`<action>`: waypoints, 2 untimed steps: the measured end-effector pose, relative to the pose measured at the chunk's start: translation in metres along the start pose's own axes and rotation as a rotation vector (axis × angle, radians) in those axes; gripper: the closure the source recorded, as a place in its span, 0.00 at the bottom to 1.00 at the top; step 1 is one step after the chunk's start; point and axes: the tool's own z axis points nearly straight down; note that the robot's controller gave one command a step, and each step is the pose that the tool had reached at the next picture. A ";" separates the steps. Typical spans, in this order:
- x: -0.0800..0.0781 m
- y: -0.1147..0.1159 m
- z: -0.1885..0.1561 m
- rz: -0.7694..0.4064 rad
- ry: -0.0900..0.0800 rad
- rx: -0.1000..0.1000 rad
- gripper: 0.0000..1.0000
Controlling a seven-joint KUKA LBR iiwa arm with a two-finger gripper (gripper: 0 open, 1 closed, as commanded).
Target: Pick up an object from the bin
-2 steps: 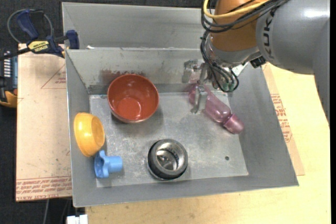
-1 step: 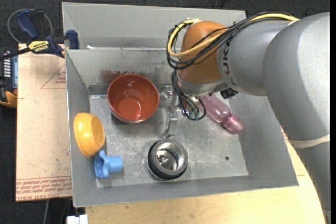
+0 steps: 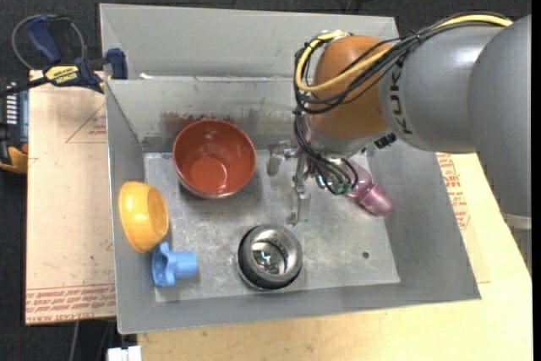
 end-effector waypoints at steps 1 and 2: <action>0.000 0.000 0.000 -0.003 -0.001 -0.001 0.00; 0.104 0.036 0.025 -0.129 0.003 -0.002 0.00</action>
Offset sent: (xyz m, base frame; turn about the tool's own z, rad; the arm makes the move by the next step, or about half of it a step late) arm -0.1048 0.0199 -0.0249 -0.1300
